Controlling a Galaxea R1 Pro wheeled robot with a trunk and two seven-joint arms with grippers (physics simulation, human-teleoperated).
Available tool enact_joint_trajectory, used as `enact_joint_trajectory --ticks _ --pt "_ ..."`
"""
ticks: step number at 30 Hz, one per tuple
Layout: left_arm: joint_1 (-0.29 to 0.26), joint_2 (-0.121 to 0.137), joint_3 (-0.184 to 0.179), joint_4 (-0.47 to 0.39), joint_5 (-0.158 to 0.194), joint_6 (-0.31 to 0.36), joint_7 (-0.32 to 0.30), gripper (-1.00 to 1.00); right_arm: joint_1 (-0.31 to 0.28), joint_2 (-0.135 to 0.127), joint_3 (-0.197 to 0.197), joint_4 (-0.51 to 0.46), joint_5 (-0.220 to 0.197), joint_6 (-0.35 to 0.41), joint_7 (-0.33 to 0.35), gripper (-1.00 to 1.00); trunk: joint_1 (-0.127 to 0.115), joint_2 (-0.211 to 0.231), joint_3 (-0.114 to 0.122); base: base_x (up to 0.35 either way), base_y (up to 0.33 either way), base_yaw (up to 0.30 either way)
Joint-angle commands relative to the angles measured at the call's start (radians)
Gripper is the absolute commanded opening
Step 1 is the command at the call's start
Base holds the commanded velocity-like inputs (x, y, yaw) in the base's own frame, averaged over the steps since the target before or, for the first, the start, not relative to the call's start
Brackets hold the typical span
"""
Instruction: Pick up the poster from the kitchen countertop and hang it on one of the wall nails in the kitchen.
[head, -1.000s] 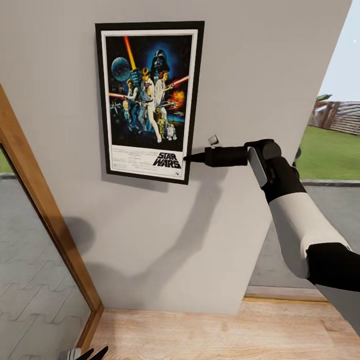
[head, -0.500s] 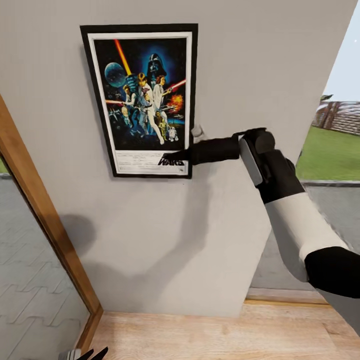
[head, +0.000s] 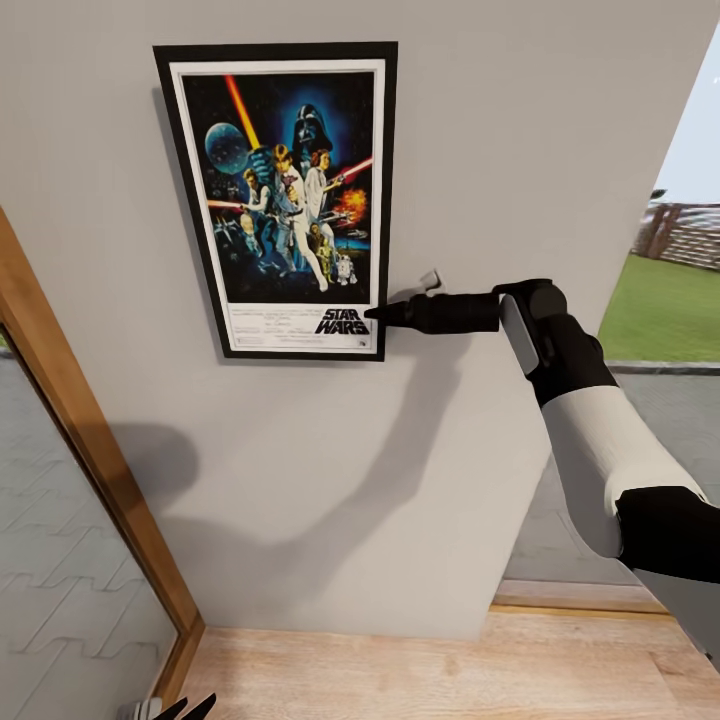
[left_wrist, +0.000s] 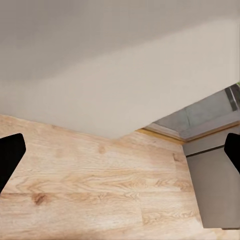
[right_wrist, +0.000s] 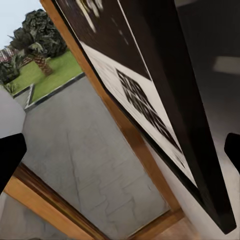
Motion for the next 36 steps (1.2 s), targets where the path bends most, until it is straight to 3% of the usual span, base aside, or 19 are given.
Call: enact_joint_trajectory --ticks 1,17,18,20,21,22,23,24,25,26,28,31,32,35,36 --pt "-0.001 0.000 0.008 0.001 -0.007 -0.006 -0.003 1.00 -0.001 -0.001 0.003 0.000 0.001 -0.001 -0.004 1.00 0.001 -0.002 -0.002 0.000 0.000 0.000" --pt "-0.001 0.000 0.007 0.001 -0.007 -0.006 -0.003 1.00 0.002 -0.001 0.003 -0.002 0.001 -0.001 0.000 1.00 0.001 -0.002 -0.002 -0.113 0.000 0.000" --pt "-0.001 0.000 0.007 0.001 -0.007 -0.006 -0.003 1.00 0.044 -0.003 0.003 -0.047 0.002 -0.001 0.001 1.00 0.001 -0.002 -0.002 -0.074 0.000 0.000" --pt "-0.001 0.000 0.007 0.001 -0.007 -0.006 -0.003 1.00 0.072 -0.004 0.002 -0.086 0.002 -0.001 0.001 1.00 0.001 -0.002 -0.002 -0.085 0.000 0.000" --pt "-0.001 0.000 0.008 0.001 -0.007 -0.006 -0.003 1.00 0.110 -0.008 0.002 -0.139 0.002 -0.002 0.001 1.00 0.001 -0.002 -0.002 -0.070 0.000 0.000" --pt "-0.001 0.000 0.007 0.001 -0.007 -0.006 -0.003 1.00 0.248 -0.019 0.001 -0.317 0.003 -0.002 0.001 1.00 0.001 -0.002 -0.002 -0.015 0.000 0.000" --pt "-0.001 0.000 0.008 0.001 -0.007 -0.006 -0.003 1.00 0.268 -0.020 0.001 -0.337 0.003 -0.002 0.001 1.00 0.001 -0.002 -0.002 -0.024 0.000 0.000" --pt "-0.001 0.000 0.007 0.001 -0.007 -0.006 -0.003 1.00 0.332 -0.022 0.000 -0.398 0.003 -0.002 0.001 1.00 0.001 -0.002 -0.002 -0.142 0.000 0.000" --pt "-0.001 0.000 0.007 0.001 -0.007 -0.006 -0.003 1.00 0.541 -0.025 -0.024 -0.524 0.003 -0.012 0.001 1.00 0.001 -0.002 -0.001 -0.109 0.000 0.000" --pt "-0.001 0.000 0.007 0.001 -0.007 -0.005 -0.002 1.00 0.591 -0.025 -0.040 -0.534 0.003 -0.035 0.001 1.00 0.001 -0.002 0.001 -0.070 0.000 0.000" --pt "-0.001 0.000 0.007 0.001 -0.007 -0.003 0.001 1.00 0.782 -0.025 -0.083 -0.544 0.006 -0.179 0.000 1.00 0.001 -0.002 0.004 -0.027 0.000 0.000" --pt "-0.001 0.000 0.007 0.000 -0.007 -0.003 0.003 1.00 0.871 -0.026 -0.093 -0.539 0.008 -0.239 -0.002 1.00 0.001 -0.002 0.009 -0.012 0.000 0.000" --pt "-0.001 0.000 0.007 0.000 -0.008 -0.003 0.009 1.00 0.927 -0.026 -0.097 -0.527 0.010 -0.275 -0.005 1.00 0.001 -0.002 0.010 -0.006 0.000 0.000" --pt "-0.001 -0.001 0.006 0.001 -0.008 -0.003 0.036 1.00 1.002 -0.026 -0.101 -0.486 0.011 -0.337 -0.008 1.00 0.001 -0.002 0.015 -0.004 0.000 0.000" --pt "-0.001 -0.002 0.004 0.000 -0.010 -0.006 0.149 1.00 1.097 -0.047 -0.105 -0.218 0.013 -0.560 -0.039 1.00 0.001 -0.002 0.017 0.000 0.000 0.000"
